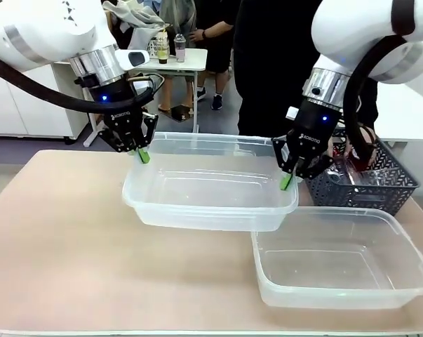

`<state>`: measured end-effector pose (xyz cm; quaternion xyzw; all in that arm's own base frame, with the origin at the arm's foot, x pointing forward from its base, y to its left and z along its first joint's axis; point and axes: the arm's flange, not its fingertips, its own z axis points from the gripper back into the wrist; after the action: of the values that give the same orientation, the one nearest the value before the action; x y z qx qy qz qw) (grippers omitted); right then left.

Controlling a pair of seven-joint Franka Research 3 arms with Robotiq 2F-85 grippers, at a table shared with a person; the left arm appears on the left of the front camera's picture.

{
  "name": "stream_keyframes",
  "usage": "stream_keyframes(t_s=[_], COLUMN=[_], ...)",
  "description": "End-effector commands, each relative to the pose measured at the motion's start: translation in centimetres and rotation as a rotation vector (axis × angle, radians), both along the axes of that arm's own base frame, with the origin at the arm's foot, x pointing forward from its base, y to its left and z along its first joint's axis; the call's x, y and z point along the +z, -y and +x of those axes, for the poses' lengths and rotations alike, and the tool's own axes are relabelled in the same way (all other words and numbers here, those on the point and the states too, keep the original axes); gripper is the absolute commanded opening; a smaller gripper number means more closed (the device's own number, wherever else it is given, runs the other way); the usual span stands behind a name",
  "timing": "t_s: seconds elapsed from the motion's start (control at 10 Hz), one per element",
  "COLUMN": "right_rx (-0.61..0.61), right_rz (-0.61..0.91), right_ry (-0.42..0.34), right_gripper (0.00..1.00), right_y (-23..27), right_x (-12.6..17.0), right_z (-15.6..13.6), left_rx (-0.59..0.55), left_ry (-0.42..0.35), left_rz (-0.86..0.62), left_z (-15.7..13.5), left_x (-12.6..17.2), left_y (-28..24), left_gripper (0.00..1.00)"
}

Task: Sort the waste into each basket.
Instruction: Pick up the Organizing box on the left side of the table and lift it, then offer the picked Organizing box to the human.

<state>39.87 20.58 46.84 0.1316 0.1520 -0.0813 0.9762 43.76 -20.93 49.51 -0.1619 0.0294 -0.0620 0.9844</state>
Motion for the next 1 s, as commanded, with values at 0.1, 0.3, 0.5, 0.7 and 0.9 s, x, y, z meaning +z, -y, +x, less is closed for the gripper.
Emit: stream_keyframes(t_s=[0.1,0.3,0.5,0.7,0.9], right_rx=[-0.015,-0.015,-0.015,-0.015,-0.015], right_rz=[0.003,0.003,0.003,0.003,0.003], right_ry=[0.004,0.004,0.004,0.004,0.004], right_gripper=[0.05,0.05,0.05,0.05,0.05], right_y=[0.24,0.24,0.24,0.24,0.24], right_x=[0.22,0.22,0.22,0.22,0.22], right_z=[0.02,0.02,0.02,0.02,0.02], left_rx=[0.018,0.018,0.018,0.018,0.018], left_ry=[0.019,0.019,0.019,0.019,0.019], left_rz=[-0.03,-0.03,-0.03,-0.03,-0.03], left_z=[-0.53,-0.53,-0.53,-0.53,-0.53], left_x=[0.54,0.54,0.54,0.54,0.54], left_y=[-0.28,-0.28,-0.28,-0.28,-0.28], left_gripper=[0.07,0.07,0.07,0.07,0.07])
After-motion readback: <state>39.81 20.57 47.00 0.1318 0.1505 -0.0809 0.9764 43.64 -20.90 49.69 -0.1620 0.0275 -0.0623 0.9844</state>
